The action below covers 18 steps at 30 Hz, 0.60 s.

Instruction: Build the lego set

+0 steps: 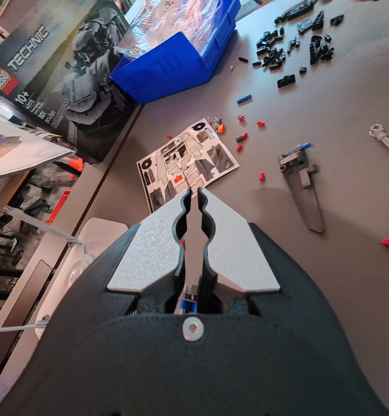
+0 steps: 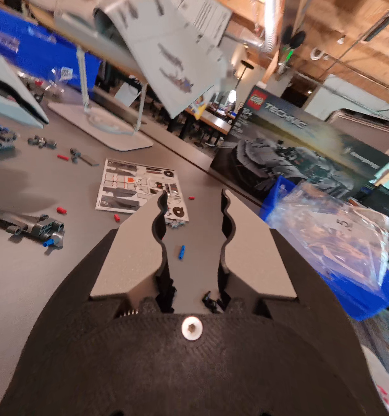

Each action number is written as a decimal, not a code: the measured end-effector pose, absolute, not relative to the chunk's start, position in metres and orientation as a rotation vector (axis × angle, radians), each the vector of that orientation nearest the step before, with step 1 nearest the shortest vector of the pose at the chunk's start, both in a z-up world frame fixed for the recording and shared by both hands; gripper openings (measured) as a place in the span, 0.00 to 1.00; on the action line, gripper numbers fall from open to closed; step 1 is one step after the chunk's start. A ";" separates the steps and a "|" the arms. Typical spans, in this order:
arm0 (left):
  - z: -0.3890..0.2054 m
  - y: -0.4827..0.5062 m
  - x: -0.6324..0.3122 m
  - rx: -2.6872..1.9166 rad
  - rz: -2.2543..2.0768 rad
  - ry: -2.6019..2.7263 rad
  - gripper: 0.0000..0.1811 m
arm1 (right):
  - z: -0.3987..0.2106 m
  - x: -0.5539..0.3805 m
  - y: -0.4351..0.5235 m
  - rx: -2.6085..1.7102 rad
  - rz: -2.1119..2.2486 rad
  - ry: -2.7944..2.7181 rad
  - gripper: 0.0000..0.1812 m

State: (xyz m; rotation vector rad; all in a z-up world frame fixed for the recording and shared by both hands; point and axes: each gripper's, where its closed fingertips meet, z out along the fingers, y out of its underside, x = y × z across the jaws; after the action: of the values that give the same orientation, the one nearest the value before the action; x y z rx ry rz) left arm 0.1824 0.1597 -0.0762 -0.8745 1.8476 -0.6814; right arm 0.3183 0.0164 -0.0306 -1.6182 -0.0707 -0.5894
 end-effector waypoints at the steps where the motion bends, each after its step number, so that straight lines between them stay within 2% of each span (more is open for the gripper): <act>1: -0.076 0.161 0.183 -0.879 -0.680 1.841 0.01 | -0.025 0.322 0.004 -1.599 -0.579 -0.032 0.23; 5: -0.078 0.163 0.185 -0.890 -0.677 1.838 0.01 | -0.019 0.341 -0.045 -1.641 -0.557 0.092 0.19; 12: -0.083 0.164 0.189 -0.874 -0.633 1.840 0.01 | -0.053 0.380 -0.089 -1.933 -0.446 0.274 0.15; 18: -0.081 0.172 0.188 -0.887 -0.622 1.818 0.01 | -0.082 0.402 -0.099 -2.122 -0.260 0.388 0.16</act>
State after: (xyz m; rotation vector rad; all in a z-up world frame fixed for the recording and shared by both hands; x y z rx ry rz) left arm 0.1885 0.1724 -0.0805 -0.8873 1.8184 -0.6218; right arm 0.4020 -0.0986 -0.0819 -2.1219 0.3879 -0.2599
